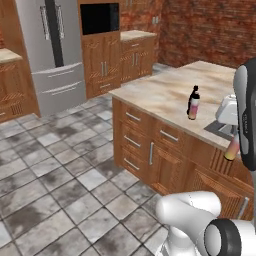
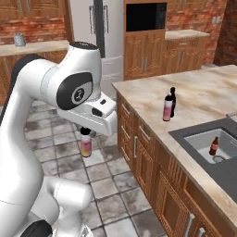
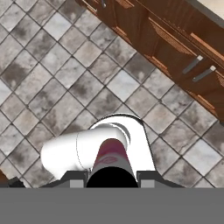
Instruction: Place the large bottle from the dining counter next to the other large bottle outside the sink, and place the small bottle from the dining counter next to the other small bottle inside the sink.
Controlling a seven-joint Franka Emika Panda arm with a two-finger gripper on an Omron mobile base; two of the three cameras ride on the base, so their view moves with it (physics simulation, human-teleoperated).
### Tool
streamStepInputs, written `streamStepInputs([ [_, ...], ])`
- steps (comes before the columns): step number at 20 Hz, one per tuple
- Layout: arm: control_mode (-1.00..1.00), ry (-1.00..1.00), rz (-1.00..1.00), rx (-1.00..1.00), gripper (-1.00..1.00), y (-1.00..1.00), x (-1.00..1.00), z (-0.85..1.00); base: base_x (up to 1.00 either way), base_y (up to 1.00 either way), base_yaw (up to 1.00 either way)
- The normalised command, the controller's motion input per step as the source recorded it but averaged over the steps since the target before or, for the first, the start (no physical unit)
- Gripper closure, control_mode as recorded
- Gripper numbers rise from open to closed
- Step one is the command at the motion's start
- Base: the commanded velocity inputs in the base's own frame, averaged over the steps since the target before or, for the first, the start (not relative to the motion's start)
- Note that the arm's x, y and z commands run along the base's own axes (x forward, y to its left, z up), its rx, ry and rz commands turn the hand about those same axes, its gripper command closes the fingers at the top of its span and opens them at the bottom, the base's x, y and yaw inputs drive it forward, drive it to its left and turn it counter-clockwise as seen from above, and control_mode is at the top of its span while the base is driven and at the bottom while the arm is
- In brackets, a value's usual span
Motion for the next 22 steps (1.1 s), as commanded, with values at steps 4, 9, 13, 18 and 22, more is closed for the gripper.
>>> streamStepInputs([
  [4, 1.0, 0.0, 0.0, 0.0, 1.0, 0.0, 0.0, 0.0, 0.0, 0.0, -0.25],
  [9, 1.0, 0.0, 0.0, 0.0, 1.0, 0.0, 0.0, 0.0, 0.0, 0.0, -0.25],
  [13, 1.0, 0.0, 0.0, 0.0, 1.0, 0.0, 0.0, 0.0, 0.0, 0.0, -0.25],
  [18, 1.0, 0.0, 0.0, 0.0, 1.0, 0.0, 0.0, 0.0, 0.0, 0.0, -0.25],
  [22, 1.0, 0.0, 0.0, 0.0, 1.0, 0.0, 0.0, 0.0, 0.0, 0.0, -0.25],
])
